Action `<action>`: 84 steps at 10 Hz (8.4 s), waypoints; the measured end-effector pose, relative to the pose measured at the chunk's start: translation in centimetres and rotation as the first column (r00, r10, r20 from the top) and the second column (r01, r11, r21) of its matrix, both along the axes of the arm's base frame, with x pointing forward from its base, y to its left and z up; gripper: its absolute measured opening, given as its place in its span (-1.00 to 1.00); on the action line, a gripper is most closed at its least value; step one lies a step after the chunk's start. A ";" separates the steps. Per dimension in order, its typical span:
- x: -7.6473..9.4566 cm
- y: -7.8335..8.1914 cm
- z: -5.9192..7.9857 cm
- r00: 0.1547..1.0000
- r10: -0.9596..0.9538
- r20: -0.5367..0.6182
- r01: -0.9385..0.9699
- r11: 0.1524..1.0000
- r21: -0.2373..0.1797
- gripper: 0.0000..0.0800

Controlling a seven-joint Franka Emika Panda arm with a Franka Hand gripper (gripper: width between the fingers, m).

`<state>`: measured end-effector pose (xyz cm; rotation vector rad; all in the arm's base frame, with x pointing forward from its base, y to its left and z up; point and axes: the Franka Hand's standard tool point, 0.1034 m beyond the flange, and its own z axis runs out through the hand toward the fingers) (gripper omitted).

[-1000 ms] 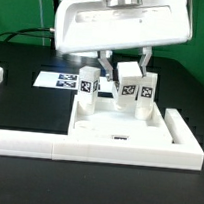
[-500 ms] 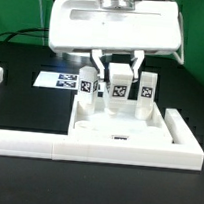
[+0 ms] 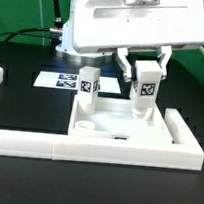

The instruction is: Assemble square table

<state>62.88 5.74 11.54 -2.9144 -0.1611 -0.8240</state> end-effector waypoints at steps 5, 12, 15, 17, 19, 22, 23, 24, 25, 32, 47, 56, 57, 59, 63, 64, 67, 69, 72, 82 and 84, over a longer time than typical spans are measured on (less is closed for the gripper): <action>-0.4 1.0 -0.5 1.000 0.001 0.011 -0.001 1.000 0.002 -0.27; -1.0 3.1 -1.4 1.000 -0.006 0.031 0.005 1.000 0.012 -0.27; -1.2 3.5 -1.8 1.000 -0.002 0.026 0.002 1.000 0.012 -0.27; -1.4 3.3 -2.4 1.000 -0.005 0.016 0.004 1.000 0.013 -0.27; -1.5 3.4 -2.7 1.000 -0.004 0.014 0.004 1.000 0.014 -0.27; -1.8 3.8 -3.5 1.000 -0.001 0.003 0.001 1.000 0.016 -0.27; -1.8 3.9 -3.5 1.000 -0.003 0.010 0.003 1.000 0.014 -0.27; -1.8 3.9 -3.5 1.000 -0.009 0.026 0.009 1.000 0.010 -0.27; -1.7 4.3 -3.5 0.999 -0.014 0.044 0.014 1.000 0.008 -0.27; -2.2 5.9 -3.5 0.998 -0.019 0.058 0.019 1.000 0.012 -0.27; -2.8 5.9 -3.9 0.999 -0.013 0.048 0.012 1.000 0.011 -0.27; -1.9 5.4 -1.1 1.000 0.015 -0.026 -0.014 0.999 0.040 0.62; -1.9 5.4 -1.1 1.000 0.015 -0.025 -0.014 0.999 0.040 0.62; -2.0 5.4 -1.2 1.000 0.015 -0.025 -0.014 0.999 0.040 0.62; -2.9 7.2 -1.0 0.985 -0.016 -0.170 0.034 0.994 0.105 0.62; -3.2 7.6 -0.7 0.970 -0.054 -0.236 0.084 0.989 0.119 0.62; -3.9 6.9 -0.8 0.896 -0.021 -0.443 0.070 0.993 0.095 0.62; -4.6 7.1 -0.9 0.841 0.016 -0.541 0.042 0.995 0.095 0.62; -4.6 7.2 -1.2 0.847 -0.024 -0.532 0.074 0.995 0.073 0.62; -3.9 6.8 -2.1 0.847 -0.133 -0.515 0.133 0.990 -0.038 0.62; -3.9 6.7 -2.1 0.847 -0.133 -0.515 0.133 0.990 -0.037 0.62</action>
Offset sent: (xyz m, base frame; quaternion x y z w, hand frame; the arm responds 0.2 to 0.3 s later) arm 0.0000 0.0000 0.0000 0.0000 0.0000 0.0000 1.0000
